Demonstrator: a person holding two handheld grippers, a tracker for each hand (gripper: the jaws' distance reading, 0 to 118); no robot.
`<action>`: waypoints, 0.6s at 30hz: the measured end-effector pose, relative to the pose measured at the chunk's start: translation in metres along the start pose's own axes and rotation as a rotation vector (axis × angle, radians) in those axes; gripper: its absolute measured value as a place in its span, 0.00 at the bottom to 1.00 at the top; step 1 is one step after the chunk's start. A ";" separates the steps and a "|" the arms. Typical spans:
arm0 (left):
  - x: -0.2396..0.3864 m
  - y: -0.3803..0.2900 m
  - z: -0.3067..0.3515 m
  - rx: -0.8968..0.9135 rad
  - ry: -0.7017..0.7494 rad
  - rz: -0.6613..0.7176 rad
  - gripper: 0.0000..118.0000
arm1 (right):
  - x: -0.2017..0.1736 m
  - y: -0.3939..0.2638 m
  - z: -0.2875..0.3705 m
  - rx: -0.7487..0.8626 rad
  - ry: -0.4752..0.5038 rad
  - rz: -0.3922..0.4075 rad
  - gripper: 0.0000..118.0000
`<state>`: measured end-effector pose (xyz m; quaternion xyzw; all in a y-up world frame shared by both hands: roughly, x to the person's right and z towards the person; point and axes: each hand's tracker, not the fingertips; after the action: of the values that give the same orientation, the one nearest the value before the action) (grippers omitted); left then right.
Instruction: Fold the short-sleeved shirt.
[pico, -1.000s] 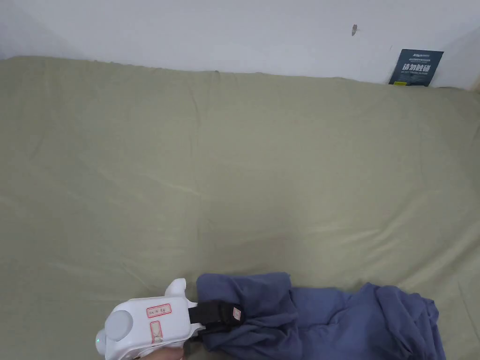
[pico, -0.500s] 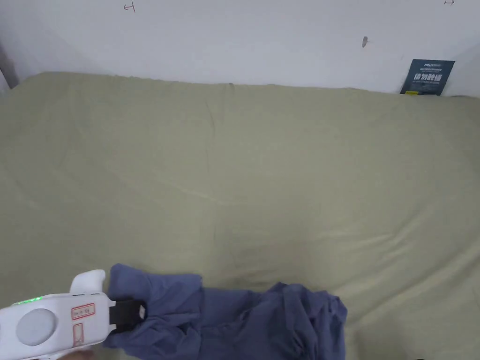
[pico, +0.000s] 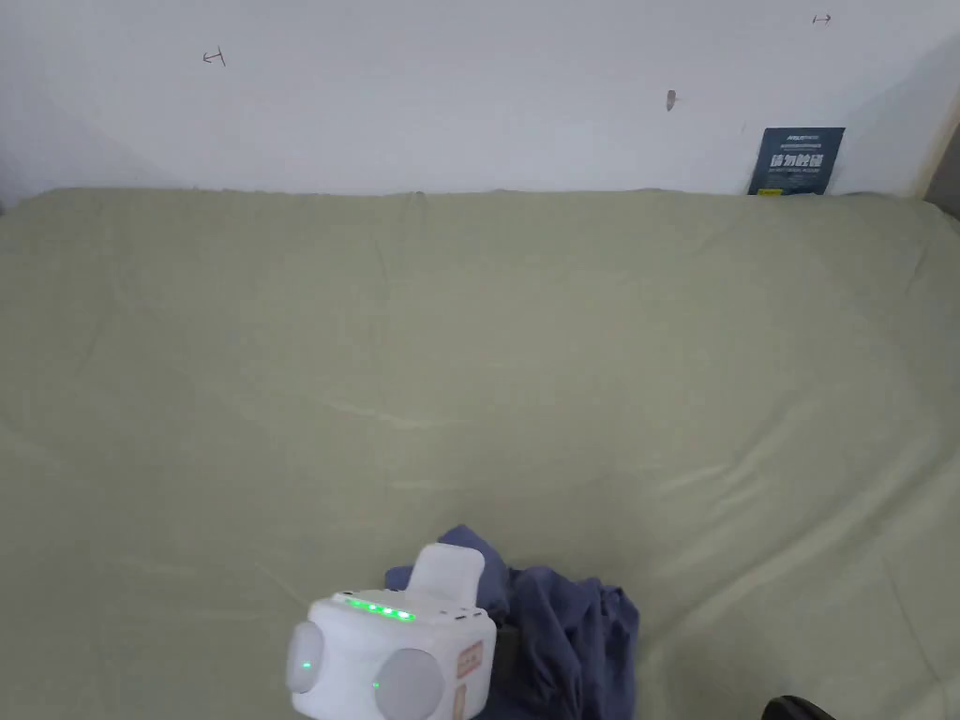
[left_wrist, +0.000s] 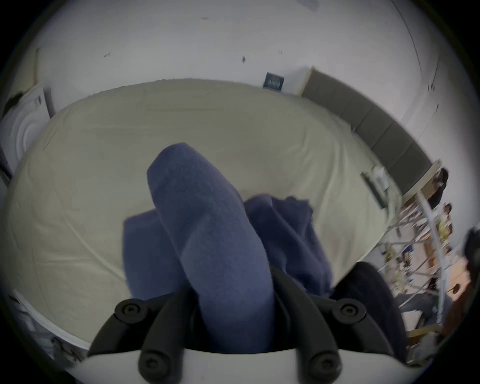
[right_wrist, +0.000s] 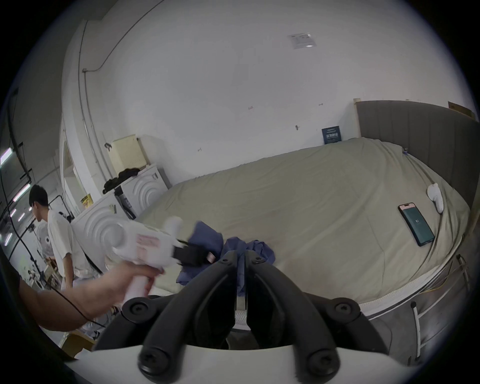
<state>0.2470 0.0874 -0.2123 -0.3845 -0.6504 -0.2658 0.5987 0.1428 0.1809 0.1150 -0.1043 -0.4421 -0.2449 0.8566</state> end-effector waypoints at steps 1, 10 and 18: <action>0.004 -0.005 -0.014 -0.020 0.041 -0.019 0.10 | 0.004 0.000 0.005 0.014 0.000 -0.016 0.06; -0.019 0.006 0.043 0.171 -0.143 0.107 0.66 | 0.025 -0.003 0.009 0.018 0.018 -0.049 0.06; -0.102 -0.007 0.095 0.363 -0.040 0.329 0.50 | 0.026 -0.008 -0.002 0.009 0.038 -0.071 0.06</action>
<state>0.1854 0.1416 -0.3249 -0.3768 -0.6279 -0.0358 0.6801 0.1525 0.1644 0.1344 -0.0802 -0.4300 -0.2750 0.8562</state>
